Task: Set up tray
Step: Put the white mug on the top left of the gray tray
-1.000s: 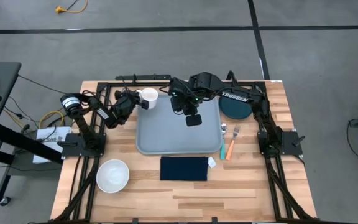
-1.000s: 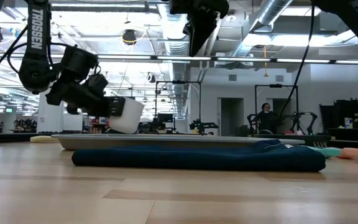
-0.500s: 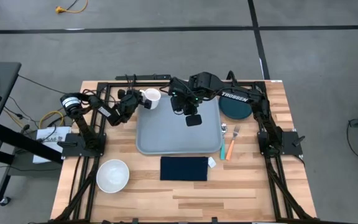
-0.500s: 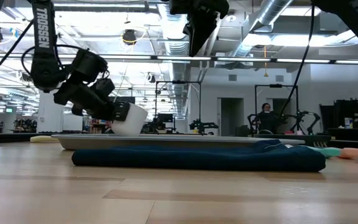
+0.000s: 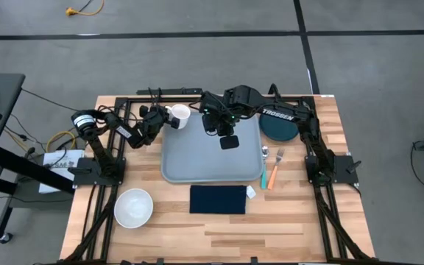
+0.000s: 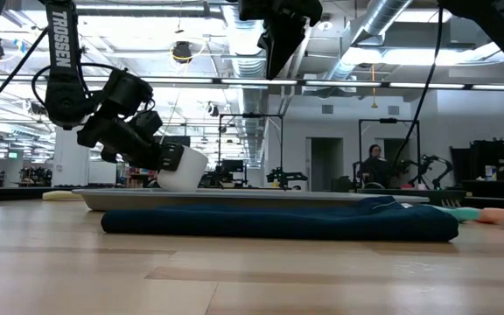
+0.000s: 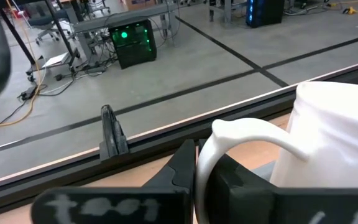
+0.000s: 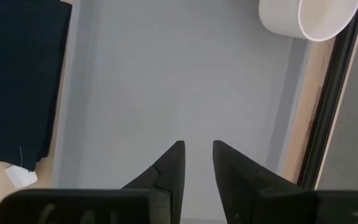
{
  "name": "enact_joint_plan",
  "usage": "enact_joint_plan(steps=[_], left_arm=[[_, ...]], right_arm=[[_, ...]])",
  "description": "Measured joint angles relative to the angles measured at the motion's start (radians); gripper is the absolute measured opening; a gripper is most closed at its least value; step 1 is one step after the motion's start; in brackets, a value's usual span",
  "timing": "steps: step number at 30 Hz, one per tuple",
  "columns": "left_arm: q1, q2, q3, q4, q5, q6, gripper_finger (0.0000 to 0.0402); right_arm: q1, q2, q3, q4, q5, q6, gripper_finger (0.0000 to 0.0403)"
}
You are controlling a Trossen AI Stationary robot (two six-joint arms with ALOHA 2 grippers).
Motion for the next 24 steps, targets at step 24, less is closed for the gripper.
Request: enact_joint_plan(steps=[24], left_arm=[[0.0, 0.0, 0.0, -0.019, 0.019, -0.011, 0.0094]], right_arm=[[0.0, 0.0, 0.0, 0.0, 0.0, 0.0, 0.0077]])
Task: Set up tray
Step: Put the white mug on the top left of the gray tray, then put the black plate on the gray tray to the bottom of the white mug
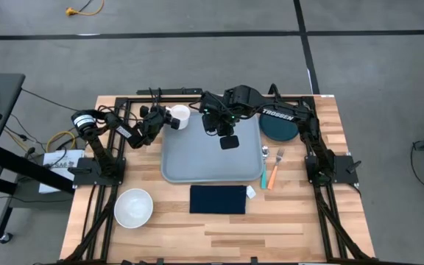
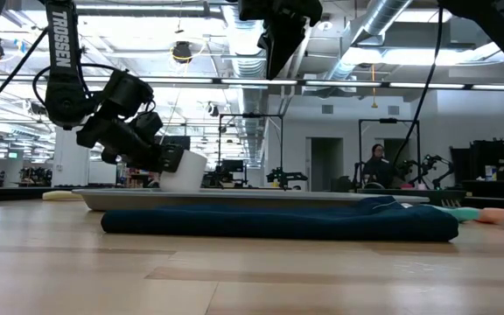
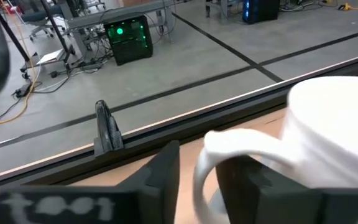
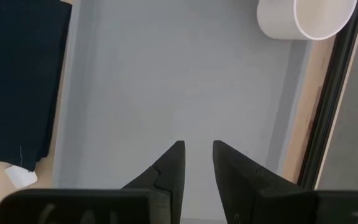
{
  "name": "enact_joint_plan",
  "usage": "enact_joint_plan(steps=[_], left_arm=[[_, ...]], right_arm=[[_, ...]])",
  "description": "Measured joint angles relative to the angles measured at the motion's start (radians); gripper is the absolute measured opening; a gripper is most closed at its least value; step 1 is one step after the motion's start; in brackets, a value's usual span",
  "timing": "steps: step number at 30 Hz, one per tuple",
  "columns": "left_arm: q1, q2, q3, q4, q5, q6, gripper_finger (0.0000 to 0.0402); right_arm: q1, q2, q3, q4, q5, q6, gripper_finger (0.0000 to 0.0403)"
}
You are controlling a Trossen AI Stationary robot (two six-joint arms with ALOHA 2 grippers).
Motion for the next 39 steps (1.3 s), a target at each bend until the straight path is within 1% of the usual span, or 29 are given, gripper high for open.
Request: enact_joint_plan(steps=[2, 4, 8, 12, 21, 24, 27, 31, 36, 39], left_arm=[[0.0, 0.0, 0.0, 0.0, 0.001, 0.0, 0.0105], [0.0, 0.0, 0.0, -0.002, 0.024, 0.012, 0.0113], [0.0, 0.0, 0.001, -0.014, 0.042, 0.028, 0.0122], [0.0, 0.0, 0.001, -0.031, 0.04, 0.052, 0.0123], [0.0, -0.001, 0.001, -0.04, 0.037, 0.052, 0.0123], [0.0, -0.018, 0.001, -0.06, 0.037, 0.052, 0.0123], [0.0, -0.066, 0.001, -0.126, 0.036, 0.052, 0.0123], [-0.001, -0.155, 0.001, -0.277, 0.042, 0.034, 0.0123], [-0.013, -0.283, 0.001, -0.469, 0.099, 0.014, 0.0123], [-0.031, -0.376, 0.001, -0.551, 0.131, 0.012, 0.0123]], right_arm=[[0.0, 0.0, 0.0, 0.0, 0.0, 0.0, 0.0077], [0.0, 0.0, 0.0, 0.0, 0.0, 0.0, 0.0077], [0.0, 0.0, 0.0, 0.0, 0.0, 0.0, 0.0077], [0.0, 0.0, 0.0, 0.0, 0.0, 0.0, 0.0077], [0.0, 0.0, 0.0, 0.0, 0.0, 0.0, 0.0077], [0.0, 0.0, 0.0, -0.001, 0.0, 0.0, 0.0077], [0.0, 0.0, 0.0, -0.006, 0.0, 0.0, 0.0077], [0.0, 0.0, 0.0, -0.008, 0.0, 0.0, 0.0077], [0.0, 0.0, 0.0, -0.008, 0.0, 0.0, 0.0077], [0.0, 0.0, 0.0, -0.017, 0.0, 0.001, 0.0077]])
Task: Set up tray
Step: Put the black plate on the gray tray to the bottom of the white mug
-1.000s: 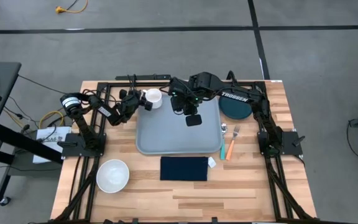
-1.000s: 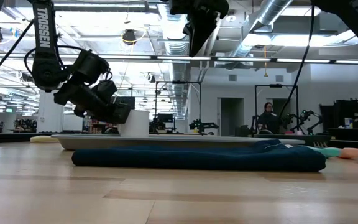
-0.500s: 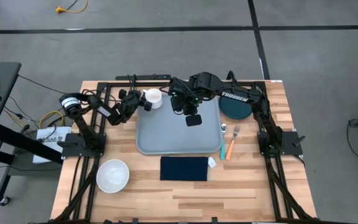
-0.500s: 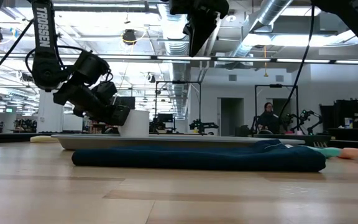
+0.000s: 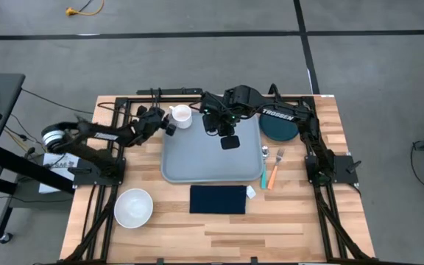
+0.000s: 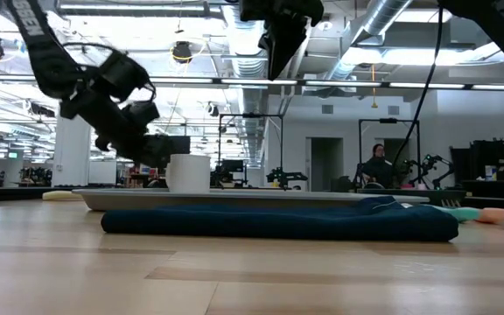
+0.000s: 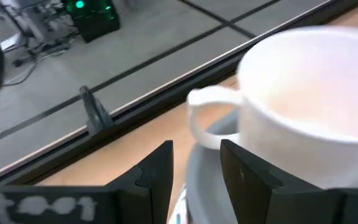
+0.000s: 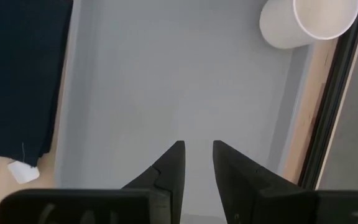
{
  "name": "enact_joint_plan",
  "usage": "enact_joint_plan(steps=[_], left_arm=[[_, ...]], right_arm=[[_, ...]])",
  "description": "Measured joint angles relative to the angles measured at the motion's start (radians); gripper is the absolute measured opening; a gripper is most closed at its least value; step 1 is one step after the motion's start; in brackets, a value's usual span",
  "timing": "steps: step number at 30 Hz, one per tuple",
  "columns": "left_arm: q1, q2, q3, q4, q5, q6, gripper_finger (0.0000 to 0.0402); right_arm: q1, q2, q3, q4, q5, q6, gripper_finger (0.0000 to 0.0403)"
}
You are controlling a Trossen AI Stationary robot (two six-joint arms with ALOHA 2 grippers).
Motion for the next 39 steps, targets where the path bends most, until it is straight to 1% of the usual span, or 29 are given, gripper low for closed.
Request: enact_joint_plan(steps=[4, 7, 10, 13, 17, 19, 22, 25, 27, 31, 34, 37, 39], left_arm=[[-0.04, -0.14, 0.0, -0.104, 0.06, -0.007, 0.0123], [-0.088, -0.244, 0.0, -0.178, 0.108, -0.005, 0.0123], [-0.15, -0.333, 0.0, -0.235, 0.151, 0.018, 0.0123], [-0.222, -0.397, 0.0, -0.292, 0.194, 0.047, 0.0123], [-0.316, -0.446, -0.021, -0.288, 0.23, 0.116, 0.0123], [-0.351, -0.46, -0.037, -0.267, 0.231, 0.161, 0.0123], [-0.385, -0.479, -0.042, -0.268, 0.228, 0.183, 0.0123], [-0.411, -0.487, -0.042, -0.272, 0.231, 0.19, 0.0123], [-0.424, -0.486, -0.042, -0.272, 0.254, 0.202, 0.0123], [-0.447, -0.486, -0.042, -0.264, 0.298, 0.21, 0.0123], [-0.46, -0.486, -0.042, -0.249, 0.307, 0.219, 0.0123], [-0.471, -0.486, -0.042, -0.235, 0.307, 0.231, 0.0123], [-0.477, -0.486, -0.042, -0.223, 0.325, 0.245, 0.0123]], right_arm=[[0.0, 0.0, 0.0, -0.047, -0.001, 0.029, 0.0077], [0.0, -0.001, -0.007, -0.044, -0.006, 0.062, 0.0077], [-0.001, -0.017, -0.025, -0.045, -0.058, 0.068, 0.0077], [-0.001, -0.047, -0.046, -0.044, -0.134, 0.093, 0.0077], [-0.001, -0.121, -0.144, -0.043, -0.212, 0.136, 0.0077], [-0.001, -0.18, -0.229, -0.043, -0.219, 0.153, 0.0077], [-0.006, -0.281, -0.379, -0.037, -0.219, 0.164, 0.0077], [-0.031, -0.389, -0.547, 0.038, -0.219, 0.183, 0.0077], [-0.056, -0.462, -0.668, 0.111, -0.219, 0.182, 0.0077], [-0.124, -0.593, -0.9, 0.258, -0.217, 0.149, 0.0077], [-0.187, -0.667, -1.056, 0.355, -0.216, 0.139, 0.0077], [-0.254, -0.713, -1.186, 0.41, -0.208, 0.139, 0.0077], [-0.297, -0.725, -1.254, 0.428, -0.205, 0.134, 0.0077]])
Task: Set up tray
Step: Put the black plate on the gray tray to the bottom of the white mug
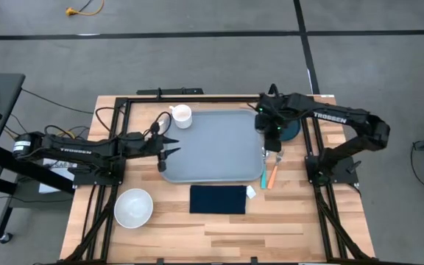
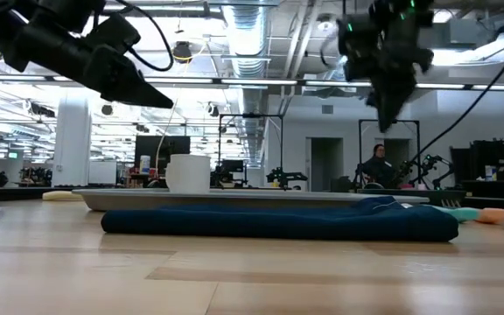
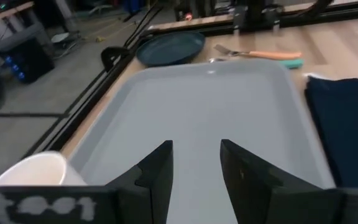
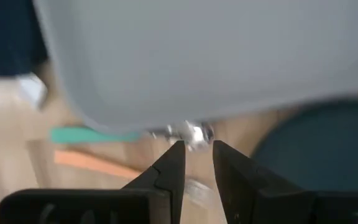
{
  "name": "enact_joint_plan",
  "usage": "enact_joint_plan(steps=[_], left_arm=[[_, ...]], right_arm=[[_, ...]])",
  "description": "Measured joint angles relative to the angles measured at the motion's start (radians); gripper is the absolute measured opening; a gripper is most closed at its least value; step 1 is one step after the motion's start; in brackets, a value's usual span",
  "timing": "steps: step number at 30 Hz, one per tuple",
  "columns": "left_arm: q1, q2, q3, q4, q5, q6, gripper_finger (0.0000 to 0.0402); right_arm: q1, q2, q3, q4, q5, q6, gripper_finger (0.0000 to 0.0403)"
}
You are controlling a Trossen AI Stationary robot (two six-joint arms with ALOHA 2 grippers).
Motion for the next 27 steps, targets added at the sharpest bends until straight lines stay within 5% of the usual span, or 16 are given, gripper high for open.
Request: enact_joint_plan(steps=[9, 27], left_arm=[[-0.003, 0.0, 0.0, 0.046, 0.375, 0.06, 0.0123], [-0.002, 0.058, 0.0, 0.182, 0.268, -0.002, 0.0123]], right_arm=[[-0.112, 0.025, -0.112, 0.01, 0.105, -0.009, 0.0077], [-0.115, 0.022, -0.112, 0.079, 0.153, 0.038, 0.0077]])
